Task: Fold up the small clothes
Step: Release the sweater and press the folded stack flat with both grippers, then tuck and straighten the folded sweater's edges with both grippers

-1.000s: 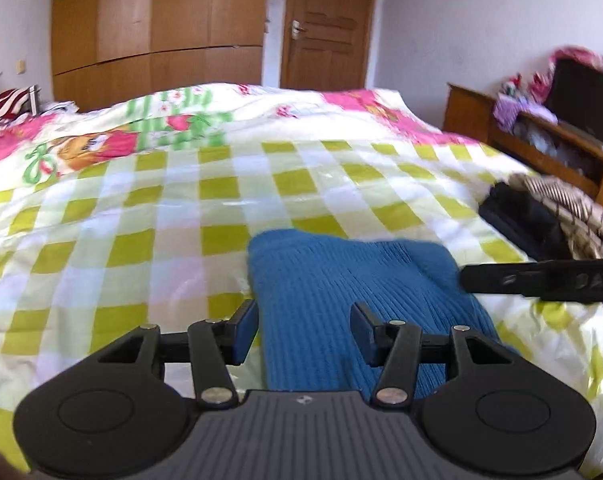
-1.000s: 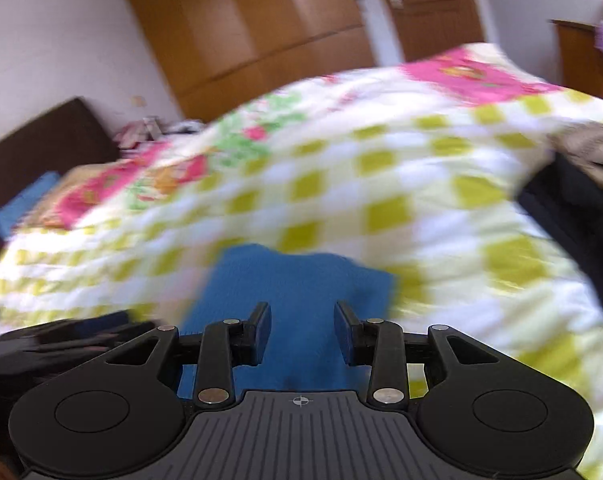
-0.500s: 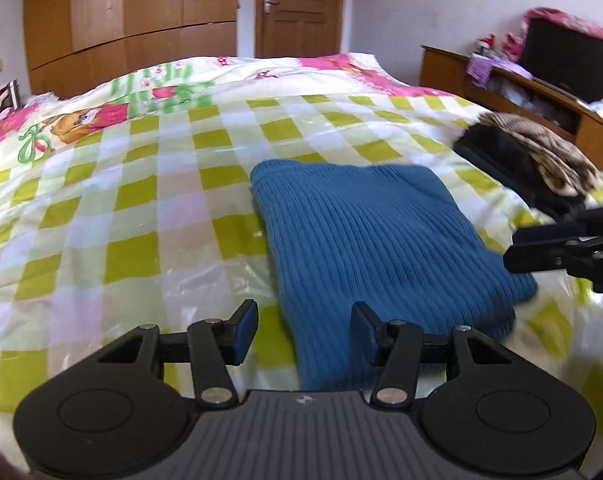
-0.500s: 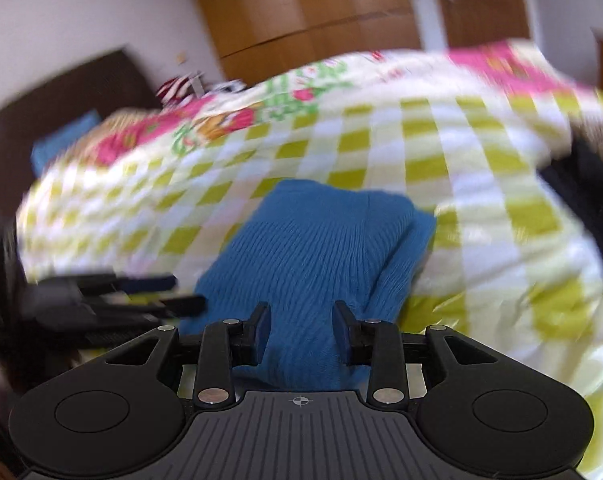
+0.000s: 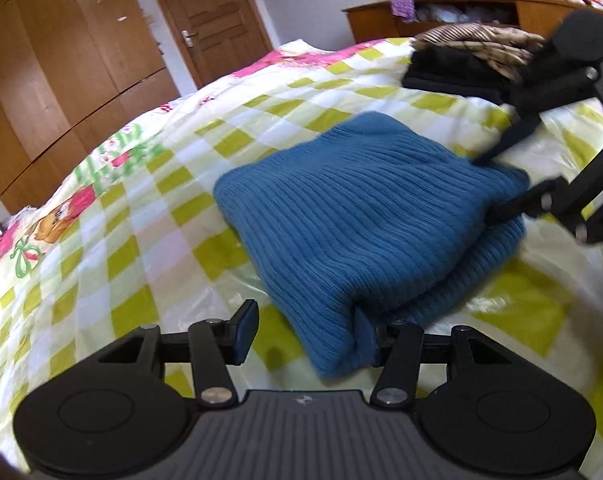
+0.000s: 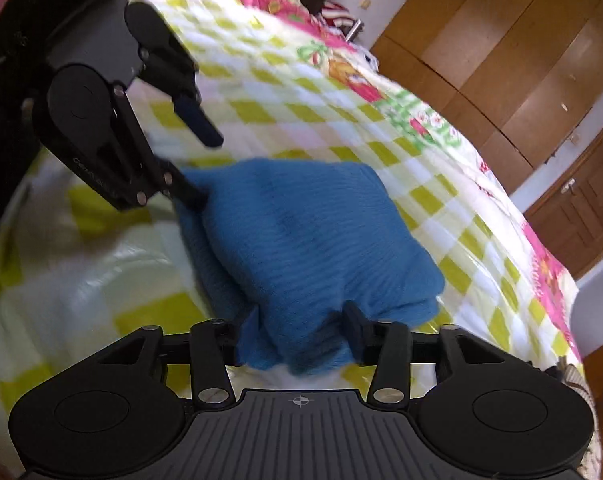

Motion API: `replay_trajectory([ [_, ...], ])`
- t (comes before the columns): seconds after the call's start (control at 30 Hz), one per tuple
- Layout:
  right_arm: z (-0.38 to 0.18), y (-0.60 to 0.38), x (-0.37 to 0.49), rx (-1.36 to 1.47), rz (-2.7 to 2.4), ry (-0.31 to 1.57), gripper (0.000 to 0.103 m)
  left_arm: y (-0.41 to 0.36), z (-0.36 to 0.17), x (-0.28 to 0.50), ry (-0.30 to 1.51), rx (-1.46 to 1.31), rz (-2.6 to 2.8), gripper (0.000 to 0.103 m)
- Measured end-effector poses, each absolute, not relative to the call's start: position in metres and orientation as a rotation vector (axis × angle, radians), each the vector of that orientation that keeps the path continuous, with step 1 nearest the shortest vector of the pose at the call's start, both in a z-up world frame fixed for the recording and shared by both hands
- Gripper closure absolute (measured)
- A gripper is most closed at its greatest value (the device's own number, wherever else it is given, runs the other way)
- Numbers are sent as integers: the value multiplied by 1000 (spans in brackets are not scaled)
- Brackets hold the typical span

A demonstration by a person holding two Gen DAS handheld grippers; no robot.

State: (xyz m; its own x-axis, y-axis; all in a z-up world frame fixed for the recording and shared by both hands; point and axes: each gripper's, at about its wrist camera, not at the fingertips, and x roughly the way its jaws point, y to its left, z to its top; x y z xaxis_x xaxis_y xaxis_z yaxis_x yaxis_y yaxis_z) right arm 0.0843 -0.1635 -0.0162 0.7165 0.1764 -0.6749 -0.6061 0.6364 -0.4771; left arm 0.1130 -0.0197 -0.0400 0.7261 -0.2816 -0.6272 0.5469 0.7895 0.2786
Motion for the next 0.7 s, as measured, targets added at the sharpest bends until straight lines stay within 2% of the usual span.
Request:
replay_trajectory([
  [0.03, -13, -164, 88, -722, 481, 657, 95, -16, -37, 115, 597, 449, -467, 48],
  [0.1, -2, -164, 90, -659, 479, 678, 96, -7, -28, 116, 586, 391, -441, 57],
  [0.23, 22, -157, 78, -574, 493, 636, 96, 13, -22, 113, 593, 308, -364, 59],
  [0.37, -15, -145, 88, -550, 491, 731, 95, 19, -47, 118, 681, 293, -336, 59],
  [0.4, -27, -145, 94, -514, 488, 777, 88, 19, -50, 116, 691, 293, -337, 59],
  [0.43, -32, -145, 96, -478, 478, 801, 87, 20, -48, 114, 692, 299, -337, 58],
  [0.7, 25, -178, 75, -295, 448, 690, 81, 45, -20, 105, 672, 231, -306, 57],
])
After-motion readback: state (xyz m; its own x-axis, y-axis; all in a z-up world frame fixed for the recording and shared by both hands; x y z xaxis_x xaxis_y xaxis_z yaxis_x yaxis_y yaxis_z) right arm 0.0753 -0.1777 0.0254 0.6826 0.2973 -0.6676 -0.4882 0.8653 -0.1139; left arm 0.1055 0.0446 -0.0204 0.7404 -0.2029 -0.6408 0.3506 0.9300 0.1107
